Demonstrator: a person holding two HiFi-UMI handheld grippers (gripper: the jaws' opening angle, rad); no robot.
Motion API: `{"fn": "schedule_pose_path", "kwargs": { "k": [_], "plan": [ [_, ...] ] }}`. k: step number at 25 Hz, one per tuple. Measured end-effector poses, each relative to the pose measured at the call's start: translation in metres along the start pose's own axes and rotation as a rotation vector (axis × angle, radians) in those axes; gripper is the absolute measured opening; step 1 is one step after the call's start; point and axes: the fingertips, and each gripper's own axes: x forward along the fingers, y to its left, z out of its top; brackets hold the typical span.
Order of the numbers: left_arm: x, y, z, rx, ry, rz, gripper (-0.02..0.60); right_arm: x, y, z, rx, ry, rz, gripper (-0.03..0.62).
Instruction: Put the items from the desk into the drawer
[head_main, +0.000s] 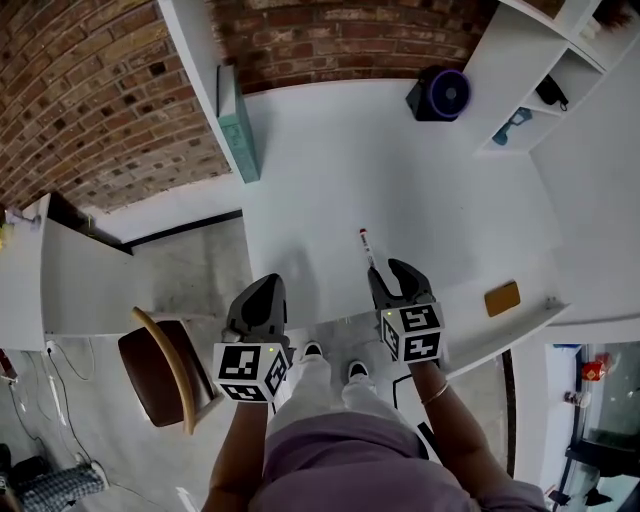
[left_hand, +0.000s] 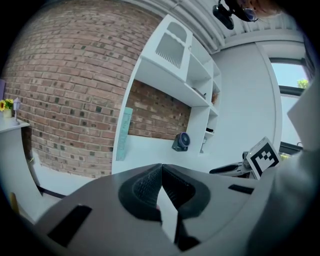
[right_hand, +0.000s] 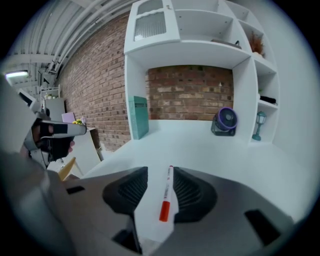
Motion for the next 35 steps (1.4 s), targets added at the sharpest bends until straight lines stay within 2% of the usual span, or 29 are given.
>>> {"fn": "schedule_pose_path", "kwargs": {
  "k": [5,18,35],
  "plan": [
    [0.011,0.007,0.0,-0.004,0.016,-0.017,0.0,0.017,-0.001,-0.006,-0.03,0.04,-0.022,0.156],
    [0.026,0.021,-0.006,-0.022,0.041,-0.034,0.0,0.048,-0.013,-0.044,-0.006,0.182,-0.044,0.152],
    [0.03,0.037,-0.008,-0.034,0.056,-0.021,0.0,0.063,-0.012,-0.062,0.023,0.263,-0.036,0.121]
  ]
}}
